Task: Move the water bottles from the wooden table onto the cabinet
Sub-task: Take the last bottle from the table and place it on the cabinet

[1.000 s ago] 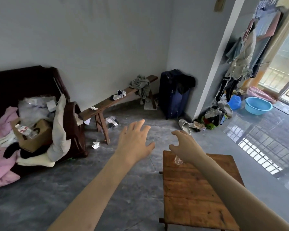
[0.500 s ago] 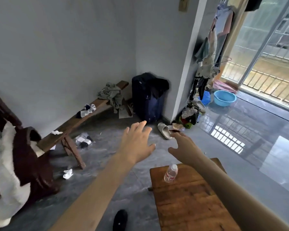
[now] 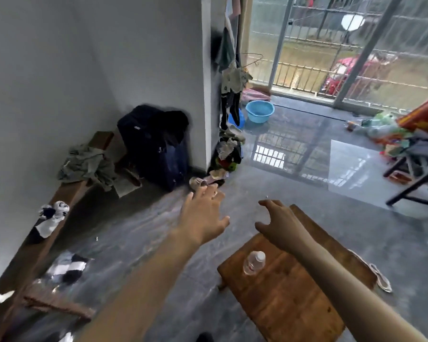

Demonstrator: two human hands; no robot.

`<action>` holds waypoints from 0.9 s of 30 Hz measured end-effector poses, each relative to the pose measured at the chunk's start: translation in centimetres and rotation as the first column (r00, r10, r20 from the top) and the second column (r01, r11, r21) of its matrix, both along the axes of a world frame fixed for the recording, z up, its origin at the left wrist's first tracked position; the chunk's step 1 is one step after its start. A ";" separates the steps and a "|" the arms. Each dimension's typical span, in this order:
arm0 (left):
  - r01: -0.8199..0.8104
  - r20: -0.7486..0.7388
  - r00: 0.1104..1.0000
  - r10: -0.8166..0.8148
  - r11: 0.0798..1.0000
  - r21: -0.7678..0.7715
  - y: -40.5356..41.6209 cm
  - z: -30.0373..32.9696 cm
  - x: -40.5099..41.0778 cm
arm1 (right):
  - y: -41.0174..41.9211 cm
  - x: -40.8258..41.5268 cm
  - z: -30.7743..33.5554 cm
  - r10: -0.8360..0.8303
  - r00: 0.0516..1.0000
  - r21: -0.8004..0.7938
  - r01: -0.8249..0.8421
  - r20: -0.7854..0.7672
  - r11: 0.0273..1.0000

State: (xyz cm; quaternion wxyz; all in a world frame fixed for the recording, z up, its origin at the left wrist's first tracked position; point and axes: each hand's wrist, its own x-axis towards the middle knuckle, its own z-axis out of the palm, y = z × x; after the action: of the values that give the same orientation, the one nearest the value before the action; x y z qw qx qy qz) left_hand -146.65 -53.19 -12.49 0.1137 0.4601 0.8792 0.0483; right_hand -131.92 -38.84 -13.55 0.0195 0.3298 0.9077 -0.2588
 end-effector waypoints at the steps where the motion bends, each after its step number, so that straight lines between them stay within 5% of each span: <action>1: 0.031 0.022 0.999 -0.031 1.000 -0.002 0.5 -0.7 -0.1 | 0.0 0.3 -0.3 -0.027 1.000 0.003 0.027 0.006 1.000; 10: 0.238 0.158 0.961 -0.228 0.970 -0.046 3.1 -8.8 0.5 | 0.6 4.4 -6.0 -0.250 0.965 -0.015 0.252 0.079 0.968; 27: 0.231 0.283 0.936 -0.209 0.972 -0.046 4.1 -27.2 4.4 | -0.7 8.6 -24.9 -0.365 0.906 -0.177 0.403 0.214 0.898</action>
State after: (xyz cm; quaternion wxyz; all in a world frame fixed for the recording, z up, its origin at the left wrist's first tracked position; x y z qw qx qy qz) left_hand -142.23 -49.11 -39.72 0.2581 0.5396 0.7988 0.0644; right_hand -123.34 -39.54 -38.50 0.0834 0.5203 0.7852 -0.3252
